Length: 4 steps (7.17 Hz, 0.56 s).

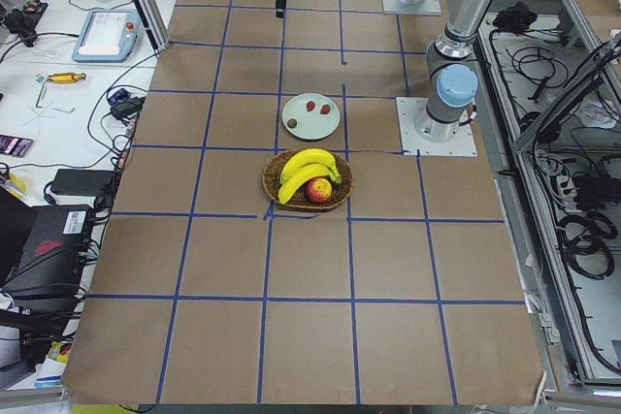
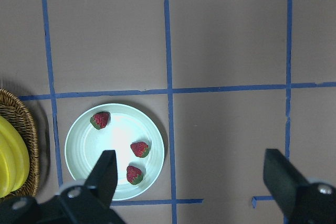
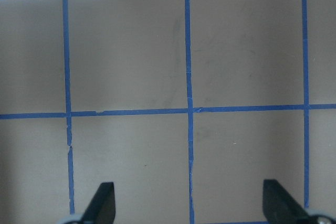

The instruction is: Collect all strawberries into plate

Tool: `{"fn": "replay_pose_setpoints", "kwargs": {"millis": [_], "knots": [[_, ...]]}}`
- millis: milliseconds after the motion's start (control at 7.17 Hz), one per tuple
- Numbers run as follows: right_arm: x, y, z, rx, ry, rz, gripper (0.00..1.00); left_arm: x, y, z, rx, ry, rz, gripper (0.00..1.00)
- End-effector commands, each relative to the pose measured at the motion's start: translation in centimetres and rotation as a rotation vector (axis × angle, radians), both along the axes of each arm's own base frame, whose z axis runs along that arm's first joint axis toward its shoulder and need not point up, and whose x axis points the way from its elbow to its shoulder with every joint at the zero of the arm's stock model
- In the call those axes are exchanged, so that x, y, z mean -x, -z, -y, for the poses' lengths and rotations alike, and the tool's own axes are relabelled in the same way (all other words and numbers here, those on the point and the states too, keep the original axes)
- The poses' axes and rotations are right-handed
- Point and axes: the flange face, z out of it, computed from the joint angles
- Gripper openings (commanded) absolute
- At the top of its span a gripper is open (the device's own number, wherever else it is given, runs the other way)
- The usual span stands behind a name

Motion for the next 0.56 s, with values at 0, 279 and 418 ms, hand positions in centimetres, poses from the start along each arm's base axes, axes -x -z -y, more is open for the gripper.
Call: {"fn": "replay_pose_setpoints", "kwargs": {"millis": [0, 279, 418], "knots": [[-0.08, -1.25, 0.32, 0.052, 0.009, 0.015, 1.0, -0.02, 0.49, -0.29, -0.01, 0.0, 0.002, 1.0], [-0.07, -1.05, 0.24, 0.05, 0.022, 0.015, 1.0, -0.02, 1.01, -0.57, -0.02, 0.0, 0.001, 1.0], [-0.07, -1.85, 0.15, 0.066, 0.024, 0.019, 1.0, 0.06, 0.77, -0.93, -0.014, 0.002, -0.001, 1.0]]}}
